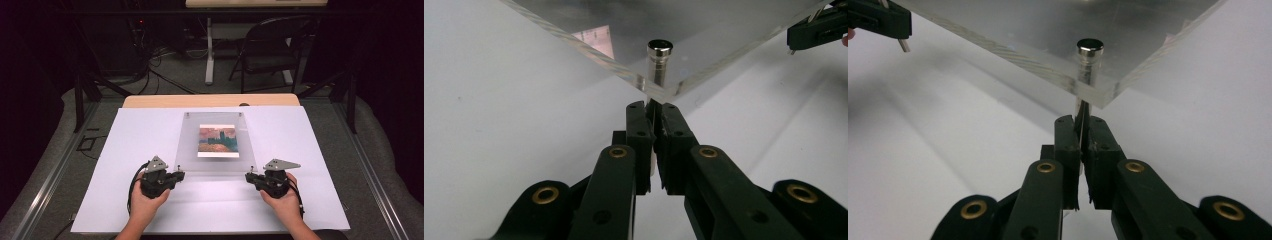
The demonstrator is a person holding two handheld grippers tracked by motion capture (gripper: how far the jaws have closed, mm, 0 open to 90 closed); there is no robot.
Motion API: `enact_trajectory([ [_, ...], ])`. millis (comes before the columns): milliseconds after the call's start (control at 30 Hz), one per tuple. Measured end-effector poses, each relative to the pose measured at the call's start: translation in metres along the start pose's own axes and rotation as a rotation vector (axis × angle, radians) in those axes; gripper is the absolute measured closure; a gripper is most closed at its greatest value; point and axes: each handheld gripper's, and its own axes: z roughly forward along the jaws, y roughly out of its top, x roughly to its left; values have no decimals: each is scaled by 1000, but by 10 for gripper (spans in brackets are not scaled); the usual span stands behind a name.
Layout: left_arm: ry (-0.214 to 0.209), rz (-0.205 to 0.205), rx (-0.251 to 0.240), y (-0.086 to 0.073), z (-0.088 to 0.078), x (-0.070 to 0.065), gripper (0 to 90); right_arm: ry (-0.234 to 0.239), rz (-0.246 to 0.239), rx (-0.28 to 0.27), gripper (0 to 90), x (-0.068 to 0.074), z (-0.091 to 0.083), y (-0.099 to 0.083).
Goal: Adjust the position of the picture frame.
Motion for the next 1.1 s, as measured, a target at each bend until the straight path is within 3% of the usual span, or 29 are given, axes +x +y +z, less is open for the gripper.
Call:
enact_trajectory([
  [300, 30, -7, -9, 13, 11, 11, 853, -20, 16, -8, 856, -14, 14, 13],
  [500, 32, -35, -6, 17, 18, 21, 853, -28, 11, -19, 856, -18, 19, 20],
  [1100, 34, -34, 24, 5, 31, 23, 853, -53, -20, 20, 854, -19, 27, 13],
])
